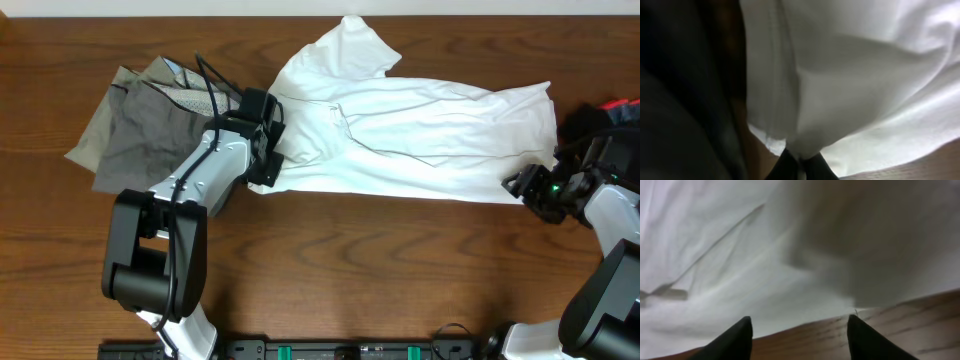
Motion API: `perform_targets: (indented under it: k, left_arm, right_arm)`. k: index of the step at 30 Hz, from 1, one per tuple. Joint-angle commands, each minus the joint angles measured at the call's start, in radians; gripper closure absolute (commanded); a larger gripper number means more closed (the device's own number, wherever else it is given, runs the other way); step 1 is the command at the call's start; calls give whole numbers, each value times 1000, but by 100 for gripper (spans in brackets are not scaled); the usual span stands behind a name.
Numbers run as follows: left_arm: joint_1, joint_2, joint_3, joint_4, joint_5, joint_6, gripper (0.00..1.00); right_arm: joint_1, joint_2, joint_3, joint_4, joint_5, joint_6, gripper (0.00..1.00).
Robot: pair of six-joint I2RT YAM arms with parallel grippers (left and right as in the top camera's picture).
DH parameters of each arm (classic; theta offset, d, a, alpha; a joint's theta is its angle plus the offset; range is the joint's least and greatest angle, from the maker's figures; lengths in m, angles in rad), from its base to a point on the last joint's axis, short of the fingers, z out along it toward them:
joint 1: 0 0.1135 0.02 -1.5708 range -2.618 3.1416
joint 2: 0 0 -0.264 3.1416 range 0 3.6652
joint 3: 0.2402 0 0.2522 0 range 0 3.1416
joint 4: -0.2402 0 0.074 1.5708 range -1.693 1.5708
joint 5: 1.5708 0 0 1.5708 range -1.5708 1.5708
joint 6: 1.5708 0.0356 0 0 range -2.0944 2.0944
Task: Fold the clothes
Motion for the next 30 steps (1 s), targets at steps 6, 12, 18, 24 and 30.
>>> perform_targets:
  k: [6,12,18,24,30]
  left_arm:
    - [5,5,13,5,-63,2,92]
    - [5,5,13,5,-63,2,86]
    - [5,5,13,5,-63,2,83]
    - [5,5,13,5,-63,2,84]
    - [6,3,26,2,-64,-2,90]
  right_arm:
    - [0,39,-2,61,197,-10,41]
    - [-1,116,-2,118,220,17,42]
    - [-4,196,-2,122,236,36,49]
    - [-21,200,1,116,249,40,89]
    - [-93,200,14,52,365,88,99]
